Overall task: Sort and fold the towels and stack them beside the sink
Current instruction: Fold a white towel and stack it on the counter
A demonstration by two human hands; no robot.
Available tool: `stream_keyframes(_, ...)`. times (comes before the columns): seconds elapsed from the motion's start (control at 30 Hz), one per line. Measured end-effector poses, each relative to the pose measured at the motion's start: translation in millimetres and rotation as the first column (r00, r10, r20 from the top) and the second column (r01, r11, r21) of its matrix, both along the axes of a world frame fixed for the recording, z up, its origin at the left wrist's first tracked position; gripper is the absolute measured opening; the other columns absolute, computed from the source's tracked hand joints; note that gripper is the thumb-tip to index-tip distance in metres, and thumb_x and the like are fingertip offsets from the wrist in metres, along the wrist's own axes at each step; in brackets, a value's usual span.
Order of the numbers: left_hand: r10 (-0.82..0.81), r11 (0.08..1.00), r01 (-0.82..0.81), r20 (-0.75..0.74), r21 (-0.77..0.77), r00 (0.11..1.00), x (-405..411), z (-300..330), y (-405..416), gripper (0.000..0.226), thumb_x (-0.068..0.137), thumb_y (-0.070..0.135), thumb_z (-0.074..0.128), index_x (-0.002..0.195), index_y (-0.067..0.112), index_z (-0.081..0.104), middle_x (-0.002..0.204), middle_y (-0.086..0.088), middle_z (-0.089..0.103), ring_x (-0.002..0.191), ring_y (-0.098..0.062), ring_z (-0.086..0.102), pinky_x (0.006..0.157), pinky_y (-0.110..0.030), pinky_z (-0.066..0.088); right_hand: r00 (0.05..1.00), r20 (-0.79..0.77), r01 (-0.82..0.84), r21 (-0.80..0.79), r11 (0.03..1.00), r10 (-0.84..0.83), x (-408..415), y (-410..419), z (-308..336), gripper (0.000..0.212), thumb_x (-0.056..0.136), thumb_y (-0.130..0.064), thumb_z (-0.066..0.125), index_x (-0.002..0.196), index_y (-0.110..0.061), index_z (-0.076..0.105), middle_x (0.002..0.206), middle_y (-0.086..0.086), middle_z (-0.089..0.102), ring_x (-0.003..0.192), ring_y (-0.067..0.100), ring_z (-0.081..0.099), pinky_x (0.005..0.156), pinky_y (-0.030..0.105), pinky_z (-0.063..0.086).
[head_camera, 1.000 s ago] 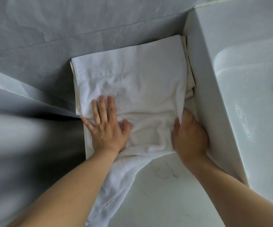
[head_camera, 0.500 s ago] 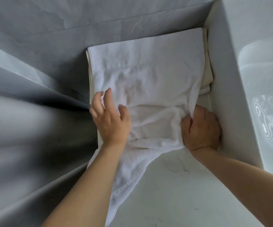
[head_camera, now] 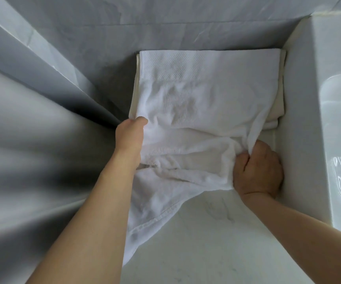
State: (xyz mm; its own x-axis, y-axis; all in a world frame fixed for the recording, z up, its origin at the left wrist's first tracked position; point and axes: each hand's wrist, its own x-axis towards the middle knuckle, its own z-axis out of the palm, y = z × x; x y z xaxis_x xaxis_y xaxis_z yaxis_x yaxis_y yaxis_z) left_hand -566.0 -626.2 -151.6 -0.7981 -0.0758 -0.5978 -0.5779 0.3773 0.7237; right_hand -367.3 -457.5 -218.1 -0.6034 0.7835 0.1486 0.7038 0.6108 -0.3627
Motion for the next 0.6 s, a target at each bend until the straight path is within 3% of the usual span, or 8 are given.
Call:
stream_keyframes(0.07,0.039,0.996,-0.041,0.029,0.082,0.999,-1,2,-3,0.024,0.081,0.028,0.063,0.097,0.010,0.066,0.100,-0.009,0.069,0.092,-0.028,0.066,0.086,-0.043,0.053,1.000,-0.003,-0.005,0.008,1.000,0.005,0,-1,0,0.030,0.080,-0.023,0.041,0.092,0.001,0.055,0.077,0.024,0.056,0.067,0.039,0.053,0.056,0.039,0.038)
stream_keyframes(0.2,0.122,0.976,-0.130,0.058,0.172,0.991,-5,2,-3,0.016,0.089,0.024,0.056,0.079,0.014,0.064,0.077,-0.001,0.064,0.073,-0.020,0.061,0.067,-0.029,0.048,1.000,-0.010,-0.004,0.030,1.000,0.004,0,1,-2,0.027,0.080,-0.022,0.043,0.090,0.000,0.055,0.078,0.023,0.056,0.067,0.040,0.054,0.057,0.041,0.041)
stream_keyframes(0.27,0.176,0.981,-0.172,-0.037,0.086,0.984,-7,-4,-1,0.013,0.092,0.018,0.053,0.091,0.009,0.062,0.083,-0.004,0.061,0.077,-0.021,0.058,0.067,-0.030,0.047,1.000,-0.017,-0.004,0.034,0.999,0.005,0,1,-3,0.027,0.080,-0.021,0.043,0.091,0.001,0.056,0.078,0.023,0.057,0.067,0.040,0.054,0.058,0.042,0.042)
stream_keyframes(0.37,0.083,0.972,-0.153,-0.349,-0.178,0.934,-3,-16,1,0.008,0.096,0.010,0.046,0.094,0.009,0.054,0.088,-0.004,0.055,0.077,-0.019,0.050,0.068,-0.028,0.041,1.000,-0.023,-0.003,0.044,0.999,0.004,0,1,-3,0.029,0.080,-0.022,0.042,0.091,0.001,0.057,0.078,0.024,0.057,0.067,0.040,0.054,0.058,0.041,0.041)
stream_keyframes(0.43,-0.213,0.834,-0.138,-0.543,-0.534,0.812,8,-19,2,0.009,0.093,0.009,0.049,0.100,0.010,0.055,0.108,-0.011,0.056,0.094,-0.030,0.052,0.079,-0.034,0.037,0.999,-0.034,0.000,0.044,0.999,0.002,0,1,-4,0.030,0.081,-0.022,0.042,0.091,0.001,0.057,0.078,0.024,0.058,0.067,0.040,0.054,0.058,0.041,0.041)
stream_keyframes(0.47,-0.394,0.759,-0.120,-0.597,-0.640,0.699,16,-21,4,0.014,0.089,0.009,0.053,0.102,0.010,0.056,0.113,-0.015,0.055,0.099,-0.035,0.051,0.082,-0.038,0.037,0.999,-0.037,-0.002,0.040,0.999,0.003,0,2,-4,0.029,0.082,-0.022,0.042,0.092,0.001,0.057,0.078,0.023,0.058,0.067,0.040,0.054,0.059,0.041,0.041)
stream_keyframes(0.53,-0.664,0.708,0.082,-0.621,-0.701,0.416,39,-26,14,0.021,0.084,0.009,0.060,0.105,0.010,0.059,0.110,-0.015,0.057,0.096,-0.037,0.053,0.081,-0.040,0.038,0.999,-0.041,-0.009,0.032,0.999,0.011,1,2,-4,0.029,0.085,-0.023,0.042,0.092,0.000,0.056,0.078,0.023,0.058,0.067,0.039,0.054,0.060,0.041,0.041)
stream_keyframes(0.6,-0.814,0.580,0.398,-0.531,-0.711,0.237,63,-41,20,0.028,0.087,0.016,0.060,0.114,0.011,0.060,0.121,-0.012,0.056,0.108,-0.033,0.054,0.090,-0.039,0.042,0.999,-0.052,-0.015,0.029,0.999,0.017,2,2,-4,0.030,0.088,-0.025,0.039,0.091,-0.001,0.057,0.078,0.021,0.058,0.067,0.038,0.053,0.061,0.040,0.041)
